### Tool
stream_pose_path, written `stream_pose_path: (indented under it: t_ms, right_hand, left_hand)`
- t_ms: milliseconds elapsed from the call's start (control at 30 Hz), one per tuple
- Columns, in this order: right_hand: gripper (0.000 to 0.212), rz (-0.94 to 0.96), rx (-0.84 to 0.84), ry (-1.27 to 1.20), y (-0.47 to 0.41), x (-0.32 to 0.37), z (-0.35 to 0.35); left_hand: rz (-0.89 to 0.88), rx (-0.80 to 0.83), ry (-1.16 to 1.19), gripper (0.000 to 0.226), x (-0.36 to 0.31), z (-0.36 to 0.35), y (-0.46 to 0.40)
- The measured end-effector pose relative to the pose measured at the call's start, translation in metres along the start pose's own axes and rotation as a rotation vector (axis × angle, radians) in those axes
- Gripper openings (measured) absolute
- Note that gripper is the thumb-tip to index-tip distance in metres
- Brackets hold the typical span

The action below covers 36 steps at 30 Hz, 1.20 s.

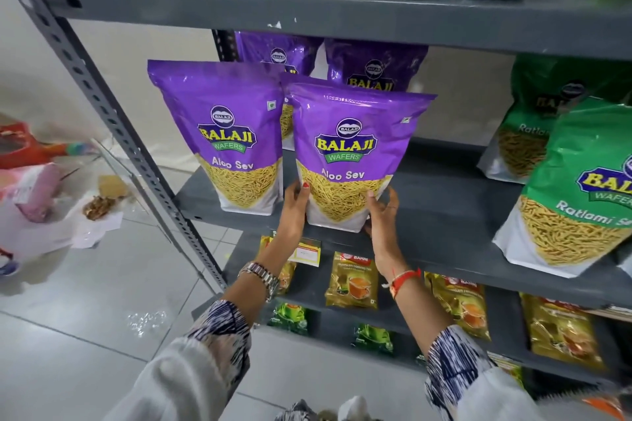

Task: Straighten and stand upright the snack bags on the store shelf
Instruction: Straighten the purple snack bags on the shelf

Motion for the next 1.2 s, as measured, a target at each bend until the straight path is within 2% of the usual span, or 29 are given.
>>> stream_pose_path:
  t_ms: [100, 167, 233, 333, 433, 500, 567, 633, 700, 767, 900, 1033, 1200]
  right_hand:
    - [0.046, 0.088, -0.264, 0.003, 0.017, -0.009, 0.014]
    - [0.031, 0.203, -0.375, 0.011, 0.034, -0.015, 0.013]
    - [0.024, 0.289, -0.320, 0.065, 0.044, -0.019, -0.002]
    - [0.022, 0.354, -0.075, 0.194, 0.057, -0.021, -0.044]
    - [0.028, 0.298, 0.228, 0.291, 0.060, -0.024, -0.098]
    - [0.030, 0.248, 0.317, 0.299, 0.054, -0.022, -0.127]
    - [0.044, 0.191, 0.300, 0.282, 0.044, -0.024, -0.146]
    - [0.074, 0.097, 0.260, 0.284, 0.037, -0.025, -0.157]
    - [0.087, 0.035, 0.214, 0.287, 0.028, -0.027, -0.161]
    - [0.082, 0.039, 0.215, 0.297, 0.019, -0.028, -0.162]
    - [0.058, 0.090, 0.288, 0.228, 0.016, -0.025, -0.167]
    - [0.058, 0.097, 0.229, 0.232, 0.019, -0.026, -0.170]
    - [0.067, 0.087, 0.214, 0.260, 0.023, -0.022, -0.171]
  left_hand:
    - [-0.145, -0.174, 0.037, 0.026, -0.002, 0.024, 0.024]
    - [-0.263, -0.364, 0.042, 0.021, -0.004, 0.052, 0.035]
    - [-0.346, -0.565, 0.058, 0.018, -0.009, 0.085, 0.035]
    - [-0.375, -0.727, 0.096, 0.011, -0.021, 0.128, 0.021]
    - [-0.310, -0.636, 0.107, 0.031, -0.030, 0.154, -0.009]
    - [-0.207, -0.537, 0.127, 0.046, -0.033, 0.161, -0.028]
    - [-0.116, -0.455, 0.127, 0.051, -0.033, 0.163, -0.043]
    - [-0.070, -0.364, 0.163, 0.057, -0.033, 0.160, -0.050]
    - [-0.067, -0.279, 0.220, 0.067, -0.029, 0.155, -0.055]
    - [-0.143, -0.240, 0.175, 0.057, -0.027, 0.150, -0.056]
    - [-0.191, -0.235, 0.106, 0.042, -0.022, 0.150, -0.061]
    - [-0.169, -0.271, 0.097, 0.032, -0.019, 0.151, -0.068]
    - [-0.154, -0.288, 0.064, 0.039, -0.019, 0.150, -0.066]
Point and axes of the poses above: each hand's wrist, its own y-axis away from the middle knuckle, its own z-axis out of the back of the hand, x = y × z, the point moved 4 cm from there along -y, towards the middle knuckle, and after that the axes turned 4 degrees about -x, right-handed, at the moved point
